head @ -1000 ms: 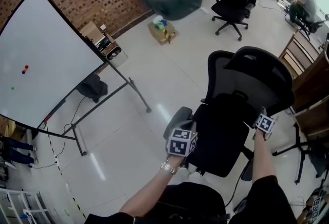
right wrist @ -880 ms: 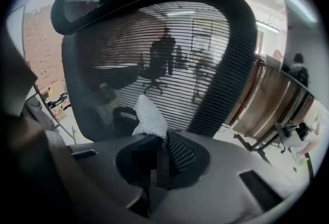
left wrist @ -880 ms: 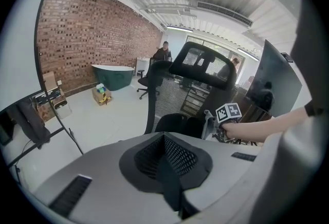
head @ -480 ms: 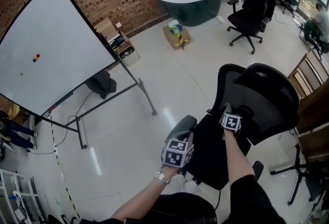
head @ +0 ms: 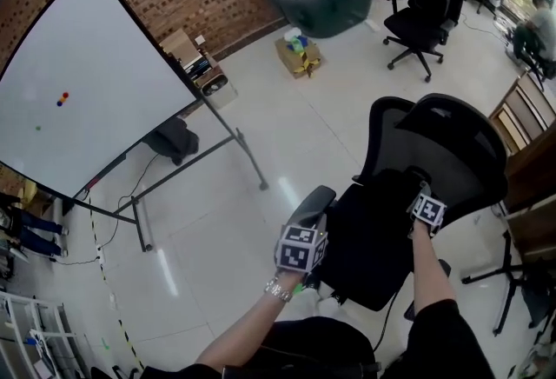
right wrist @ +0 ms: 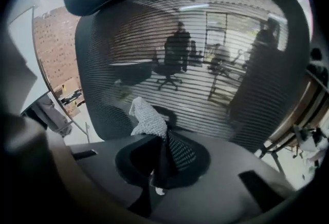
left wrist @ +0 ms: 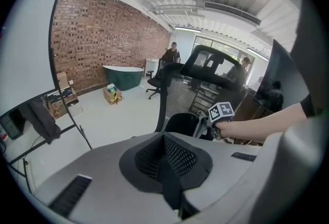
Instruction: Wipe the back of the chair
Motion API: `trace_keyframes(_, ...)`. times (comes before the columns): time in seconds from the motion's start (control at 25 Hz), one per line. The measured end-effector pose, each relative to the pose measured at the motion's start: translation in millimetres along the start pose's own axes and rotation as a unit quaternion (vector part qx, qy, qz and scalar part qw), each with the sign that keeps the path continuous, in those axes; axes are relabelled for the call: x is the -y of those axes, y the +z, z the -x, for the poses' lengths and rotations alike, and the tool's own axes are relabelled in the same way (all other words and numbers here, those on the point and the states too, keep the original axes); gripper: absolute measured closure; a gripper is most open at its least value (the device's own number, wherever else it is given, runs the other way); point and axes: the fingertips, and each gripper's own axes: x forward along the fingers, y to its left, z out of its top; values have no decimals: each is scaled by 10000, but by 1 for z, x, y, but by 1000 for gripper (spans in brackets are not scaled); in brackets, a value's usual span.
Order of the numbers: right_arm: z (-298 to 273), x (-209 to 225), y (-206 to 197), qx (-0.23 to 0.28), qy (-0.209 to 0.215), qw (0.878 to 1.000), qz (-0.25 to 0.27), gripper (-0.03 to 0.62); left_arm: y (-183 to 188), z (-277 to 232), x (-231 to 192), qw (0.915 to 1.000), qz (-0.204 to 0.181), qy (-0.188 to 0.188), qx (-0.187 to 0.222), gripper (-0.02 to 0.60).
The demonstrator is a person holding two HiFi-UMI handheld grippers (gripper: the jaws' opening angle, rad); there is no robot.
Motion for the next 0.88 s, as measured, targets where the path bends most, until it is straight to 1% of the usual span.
trace_keyframes(0.04,10,27,-3,30,-196,9998,-12,576,3,-3,6,10000,-37,-79,15,580)
trace_keyframes(0.12,39,88,-8,77,-814,9966,-37,577,9,-9,22,9995,-126,-285,51,580)
trace_keyframes(0.16,53,113,-13,42,-1030,9946,-133,577,12,-12,33,9990,-171,-402,70,580)
trace_keyframes(0.24,83,151,-33,-173,-1302,9902,-472,577,16,-18,55,9975,-268,-644,102,580)
trace_keyframes(0.28,99,164,-42,-300,-1425,9872,-651,577,17,-21,67,9965,-322,-761,114,580)
trace_keyframes(0.32,112,169,-47,-351,-1451,9855,-808,577,19,-24,78,9954,-377,-870,121,580)
trace_keyframes(0.36,122,166,-44,-226,-1297,9871,-915,577,20,-26,89,9943,-433,-967,122,580)
trace_keyframes(0.4,128,157,-34,35,-1030,9901,-956,577,21,-28,100,9931,-488,-1056,128,580)
trace_keyframes(0.44,134,148,-24,271,-819,9918,-941,577,24,-29,111,9919,-544,-1139,145,580)
trace_keyframes(0.48,141,140,-16,413,-703,9927,-891,577,27,-31,121,9907,-610,-1207,168,580)
trace_keyframes(0.56,160,116,-3,537,-487,9944,-764,577,33,-34,139,9885,-750,-1290,224,578)
trace_keyframes(0.68,197,63,6,730,-7,9951,-662,577,40,-37,161,9866,-868,-1347,292,580)
trace_keyframes(0.8,239,11,7,953,434,9929,-568,577,44,-39,187,9841,-887,-1496,359,580)
trace_keyframes(0.88,255,-21,-1,910,712,9923,-443,577,45,-35,199,9826,-866,-1591,399,580)
